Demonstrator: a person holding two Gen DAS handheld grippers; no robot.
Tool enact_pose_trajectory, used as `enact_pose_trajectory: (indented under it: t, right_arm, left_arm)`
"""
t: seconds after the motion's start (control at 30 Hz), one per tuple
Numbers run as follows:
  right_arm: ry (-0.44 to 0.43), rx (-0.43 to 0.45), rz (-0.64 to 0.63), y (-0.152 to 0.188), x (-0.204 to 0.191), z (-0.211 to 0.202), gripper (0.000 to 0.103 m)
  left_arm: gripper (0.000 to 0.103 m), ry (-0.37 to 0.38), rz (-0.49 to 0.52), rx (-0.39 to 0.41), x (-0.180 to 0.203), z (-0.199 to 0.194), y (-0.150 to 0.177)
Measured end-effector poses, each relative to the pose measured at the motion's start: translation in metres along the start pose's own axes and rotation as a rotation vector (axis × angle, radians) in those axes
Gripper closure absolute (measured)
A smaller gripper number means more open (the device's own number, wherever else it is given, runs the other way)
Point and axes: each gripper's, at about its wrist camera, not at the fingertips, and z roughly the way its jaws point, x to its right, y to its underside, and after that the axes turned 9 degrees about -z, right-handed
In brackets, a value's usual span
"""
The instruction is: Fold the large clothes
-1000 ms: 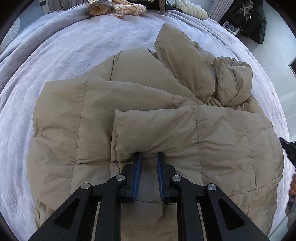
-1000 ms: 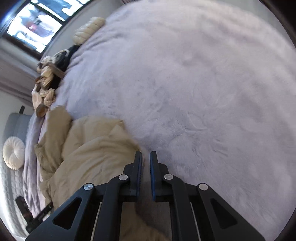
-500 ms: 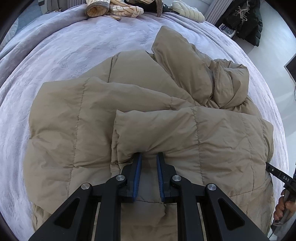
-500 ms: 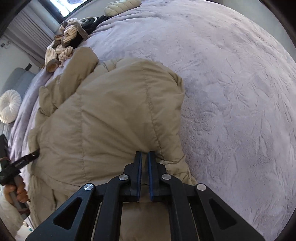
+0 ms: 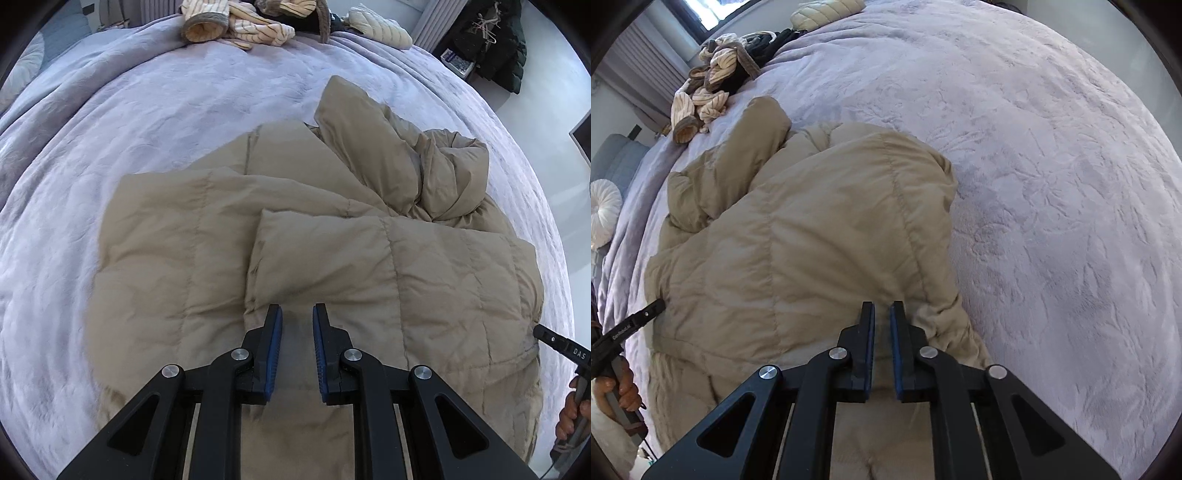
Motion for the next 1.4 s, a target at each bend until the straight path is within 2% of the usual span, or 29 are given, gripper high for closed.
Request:
enact_pose_trajectory:
  t: [0.53,0.57,0.6,0.63,0.67,0.7,0.73,0.93,0.97,1.03,1.17,1.33,1.4]
  right_arm:
    - [-0.058,-0.078,0.081,0.041,-0.014,-0.046,0.092]
    - [-0.061,-0.085,0.086,0.045,-0.014,-0.049,0.087]
    - [-0.064,-0.091,0.089,0.047,-0.014,-0.051,0.076]
    - [-0.067,-0.100,0.094,0.050,-0.013,-0.053,0.069]
    - [-0.074,-0.106,0.100,0.055,-0.013,-0.056,0.061]
    - [-0.078,-0.109,0.100,0.057,-0.012,-0.059,0.060]
    - [-0.081,-0.115,0.098,0.060,-0.012,-0.062,0.060]
    - [-0.099,-0.147,0.092,0.072,-0.011,-0.074,0.059]
    - [-0.106,-0.152,0.091,0.073,-0.010,-0.075,0.056]
    - [-0.120,-0.154,0.089,0.075,-0.008,-0.078,0.049]
    - [-0.180,-0.156,0.079,0.078,-0.006,-0.083,0.022]
    - [-0.230,-0.158,0.070,0.083,-0.005,-0.082,0.018]
    - [-0.237,-0.156,0.064,0.085,-0.006,-0.083,0.000]
  left_arm:
    - [0.084,-0.074,0.017,-0.075,0.011,-0.061,0.048]
    - [0.084,-0.072,0.012,-0.084,0.012,-0.064,0.052]
    - [0.084,-0.073,0.009,-0.089,0.013,-0.066,0.055]
    - [0.070,-0.081,0.004,-0.095,0.014,-0.069,0.060]
    - [0.028,-0.090,-0.001,-0.098,0.014,-0.071,0.063]
    - [0.012,-0.105,-0.013,-0.089,0.014,-0.075,0.067]
    - [0.002,-0.123,-0.024,-0.069,0.015,-0.080,0.071]
    - [0.002,-0.134,-0.040,-0.092,0.024,-0.093,0.087]
    - [0.002,-0.141,-0.037,-0.092,0.026,-0.096,0.090]
    - [0.002,-0.154,-0.032,-0.089,0.031,-0.102,0.096]
    - [0.002,-0.188,-0.042,-0.076,0.034,-0.113,0.108]
    - [0.002,-0.231,-0.074,-0.063,0.034,-0.125,0.130]
    - [0.002,-0.234,-0.086,-0.067,0.033,-0.129,0.138]
